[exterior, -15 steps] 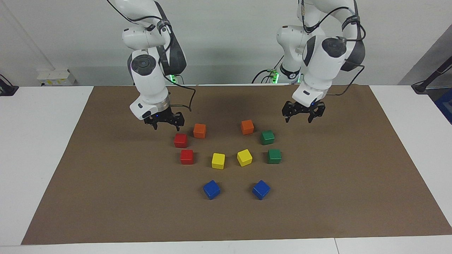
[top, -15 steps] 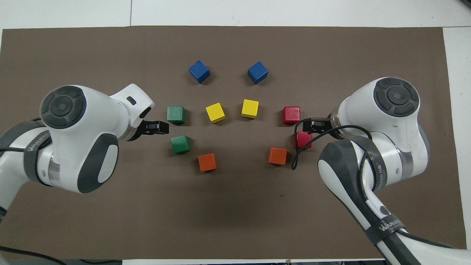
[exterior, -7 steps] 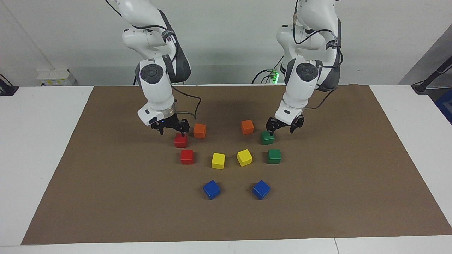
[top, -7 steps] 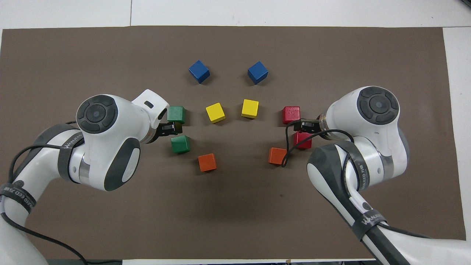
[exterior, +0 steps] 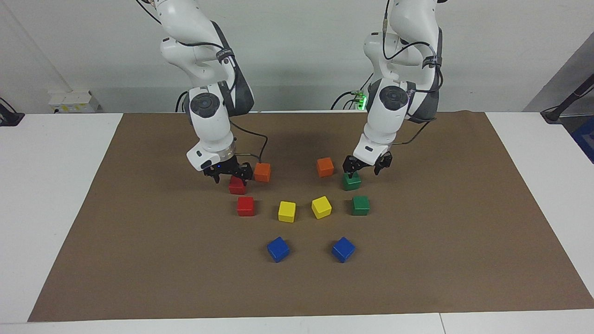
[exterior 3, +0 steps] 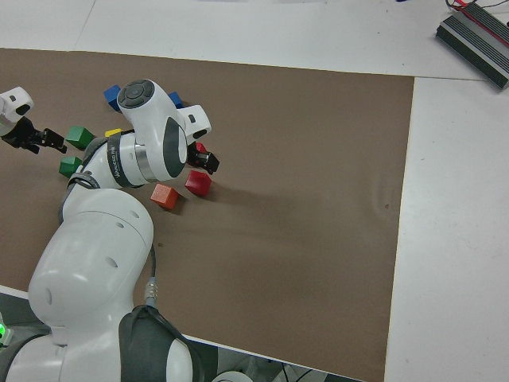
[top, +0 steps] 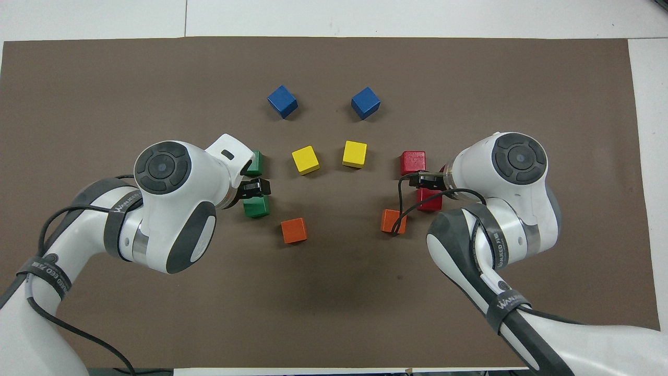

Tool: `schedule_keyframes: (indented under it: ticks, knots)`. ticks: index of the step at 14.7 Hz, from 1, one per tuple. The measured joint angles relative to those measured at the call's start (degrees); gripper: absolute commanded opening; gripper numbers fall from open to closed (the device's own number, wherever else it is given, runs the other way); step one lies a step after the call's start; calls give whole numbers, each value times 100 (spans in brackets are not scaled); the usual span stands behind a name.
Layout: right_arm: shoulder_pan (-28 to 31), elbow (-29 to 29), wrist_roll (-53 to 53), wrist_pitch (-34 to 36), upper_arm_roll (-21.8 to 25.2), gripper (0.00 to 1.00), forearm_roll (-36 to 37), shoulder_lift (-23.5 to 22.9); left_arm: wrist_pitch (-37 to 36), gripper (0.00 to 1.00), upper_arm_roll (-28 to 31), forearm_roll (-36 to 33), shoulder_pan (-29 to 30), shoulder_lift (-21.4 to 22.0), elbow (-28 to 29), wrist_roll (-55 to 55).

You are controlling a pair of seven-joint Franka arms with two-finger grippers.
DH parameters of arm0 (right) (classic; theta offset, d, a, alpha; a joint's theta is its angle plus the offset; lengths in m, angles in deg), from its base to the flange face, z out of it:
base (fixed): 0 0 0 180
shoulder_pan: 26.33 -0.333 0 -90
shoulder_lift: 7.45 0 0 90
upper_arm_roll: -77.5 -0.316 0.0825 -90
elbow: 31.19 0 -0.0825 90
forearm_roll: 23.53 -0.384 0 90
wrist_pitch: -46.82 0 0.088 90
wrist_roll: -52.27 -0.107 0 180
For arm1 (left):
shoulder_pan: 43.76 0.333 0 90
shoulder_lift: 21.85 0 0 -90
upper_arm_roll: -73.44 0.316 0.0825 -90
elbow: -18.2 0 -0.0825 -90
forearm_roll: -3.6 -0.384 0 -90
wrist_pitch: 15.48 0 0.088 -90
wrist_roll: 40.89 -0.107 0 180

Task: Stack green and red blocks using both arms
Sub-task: 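Grasp the nearer green cube with the left gripper while the right grasps red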

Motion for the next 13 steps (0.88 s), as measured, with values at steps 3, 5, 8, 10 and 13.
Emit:
schedule_keyframes:
  ticks: [3,5,8,10,13]
  knots:
    - [-4,-43,0,-111,0,100,0,-27,266,100,2,0,-64,-47,184,71]
    - [-29,-87,0,-182,-2,100,0,-32,360,100,4,0,-122,-94,214,165]
    - [-92,-161,-1,-257,-3,100,0,-61,461,100,2,0,-243,-220,218,340]
    - [-100,-200,-1,-357,-3,100,0,-113,511,100,1,0,-309,-319,218,399]
    - [-165,-236,-1,-452,-3,99,0,-199,532,97,9,0,-333,-401,218,407]
